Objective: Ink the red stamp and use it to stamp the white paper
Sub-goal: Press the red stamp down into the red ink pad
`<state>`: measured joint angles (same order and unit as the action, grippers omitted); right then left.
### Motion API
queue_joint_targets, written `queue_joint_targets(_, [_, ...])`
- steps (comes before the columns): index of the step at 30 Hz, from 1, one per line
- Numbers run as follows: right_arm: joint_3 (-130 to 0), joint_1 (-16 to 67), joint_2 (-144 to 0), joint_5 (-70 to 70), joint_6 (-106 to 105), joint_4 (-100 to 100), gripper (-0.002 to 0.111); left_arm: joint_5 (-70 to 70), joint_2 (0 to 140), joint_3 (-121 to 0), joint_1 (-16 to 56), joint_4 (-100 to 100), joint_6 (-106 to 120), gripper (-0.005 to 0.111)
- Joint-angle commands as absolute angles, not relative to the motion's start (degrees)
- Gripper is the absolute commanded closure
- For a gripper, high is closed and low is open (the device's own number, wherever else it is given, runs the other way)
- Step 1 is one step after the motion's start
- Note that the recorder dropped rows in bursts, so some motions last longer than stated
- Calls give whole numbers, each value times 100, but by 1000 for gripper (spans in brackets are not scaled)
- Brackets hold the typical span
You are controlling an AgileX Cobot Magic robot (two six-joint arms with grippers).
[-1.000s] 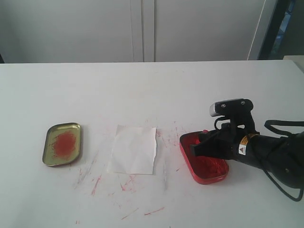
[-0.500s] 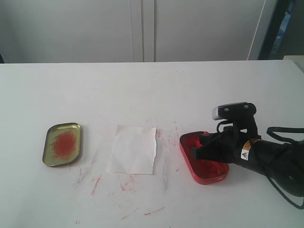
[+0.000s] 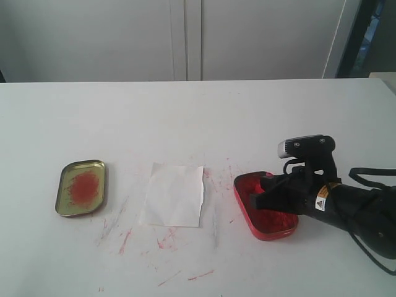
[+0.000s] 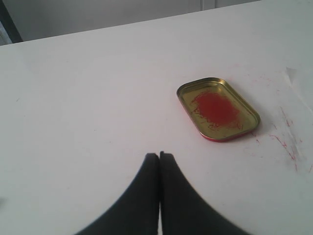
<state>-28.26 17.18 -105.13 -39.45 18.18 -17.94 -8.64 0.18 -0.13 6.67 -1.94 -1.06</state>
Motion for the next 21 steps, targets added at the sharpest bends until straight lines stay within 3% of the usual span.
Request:
queue_joint_targets(1, [-2732, 1701, -10321, -3644, 1818, -1903, 108, -858, 0, 0, 711, -192, -125, 107])
queue_joint_targets(21, [-2732, 1701, -9809, -3571, 2013, -1903, 108, -858, 0, 0, 711, -192, -125, 107])
